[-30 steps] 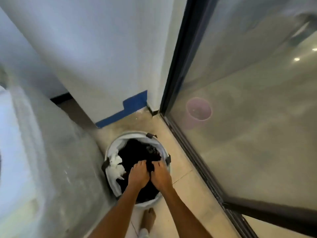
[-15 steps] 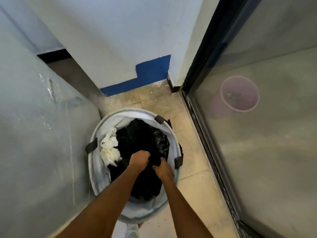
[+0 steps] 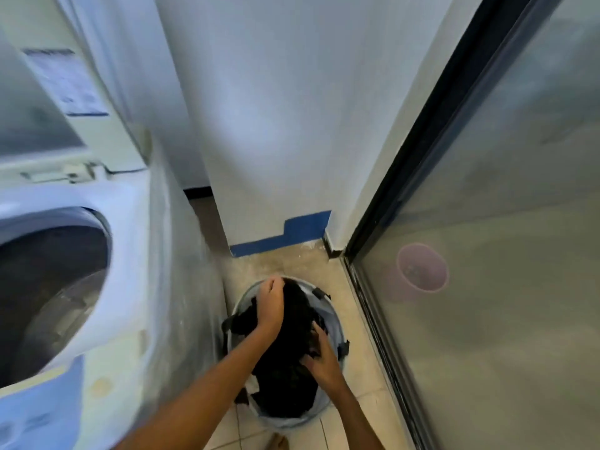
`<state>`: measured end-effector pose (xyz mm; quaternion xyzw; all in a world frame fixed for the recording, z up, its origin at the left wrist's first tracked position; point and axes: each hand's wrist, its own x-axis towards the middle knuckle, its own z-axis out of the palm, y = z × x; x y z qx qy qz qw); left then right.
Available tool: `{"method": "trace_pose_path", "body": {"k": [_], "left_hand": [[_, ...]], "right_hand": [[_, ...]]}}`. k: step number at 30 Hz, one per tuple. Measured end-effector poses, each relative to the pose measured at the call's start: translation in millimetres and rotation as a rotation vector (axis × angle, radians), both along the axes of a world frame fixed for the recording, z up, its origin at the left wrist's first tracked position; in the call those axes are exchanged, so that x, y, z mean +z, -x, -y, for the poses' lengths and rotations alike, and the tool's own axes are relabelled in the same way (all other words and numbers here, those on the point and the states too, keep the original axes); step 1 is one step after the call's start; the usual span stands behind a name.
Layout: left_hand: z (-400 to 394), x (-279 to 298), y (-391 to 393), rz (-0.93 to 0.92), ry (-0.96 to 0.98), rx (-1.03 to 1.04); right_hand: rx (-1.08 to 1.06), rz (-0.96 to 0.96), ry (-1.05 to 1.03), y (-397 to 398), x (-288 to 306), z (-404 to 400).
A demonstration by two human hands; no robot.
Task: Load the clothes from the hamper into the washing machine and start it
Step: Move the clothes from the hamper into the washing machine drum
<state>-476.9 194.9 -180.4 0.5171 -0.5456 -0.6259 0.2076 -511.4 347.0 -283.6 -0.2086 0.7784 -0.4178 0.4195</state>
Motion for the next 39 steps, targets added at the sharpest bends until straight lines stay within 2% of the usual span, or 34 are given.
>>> {"method": "trace_pose_path", "body": {"k": [3, 5, 8, 10, 12, 14, 16, 19, 21, 25, 27, 30, 32, 35, 37, 39], "left_hand": [[0, 91, -8, -0.126, -0.047, -0.112], [-4, 147, -19, -0.210, -0.167, -0.115], [-9, 226, -49, -0.432, -0.240, -0.159], [-3, 268, -69, -0.559, -0.251, -0.212], [7, 304, -93, -0.642, -0.192, -0.233], [21, 331, -112, -0.596, -0.051, -0.222], [39, 351, -131, -0.506, 0.128, -0.190], [68, 359, -152, -0.310, 0.363, -0.128], [86, 351, -162, -0.181, 0.420, -0.095], [96, 338, -165, -0.163, 0.296, -0.061], [90, 337, -162, -0.080, 0.394, 0.017], [73, 331, -159, -0.167, 0.601, 0.147], [58, 321, -157, -0.266, 0.654, 0.072], [35, 306, -156, -0.356, 0.589, -0.140], [22, 297, -154, -0.353, 0.431, -0.260], [15, 293, -158, -0.295, 0.172, -0.397]], "right_hand": [[0.039, -0.150, -0.011, -18, 50, 8], [0.011, -0.191, -0.002, -21, 78, 19], [-0.032, -0.269, 0.091, -52, 181, 37], [0.021, -0.359, 0.075, -61, 236, 46], [0.136, -0.488, -0.090, -68, 286, 50], [0.132, -0.634, -0.221, -64, 327, 51], [0.106, -0.674, -0.182, -60, 361, 50], [0.220, -0.448, -0.086, -50, 409, 48], [0.251, -0.319, -0.057, -48, 434, 46], [0.050, -0.282, 0.165, -44, 457, 57], [-0.053, -0.202, 0.298, -46, 465, 65], [-0.274, -0.053, 0.452, -50, 474, 82], [-0.381, 0.049, 0.500, -49, 477, 96], [-0.480, 0.195, 0.567, -43, 484, 114], [-0.536, 0.278, 0.602, -37, 491, 120], [-0.572, 0.334, 0.636, -31, 492, 127]]}}
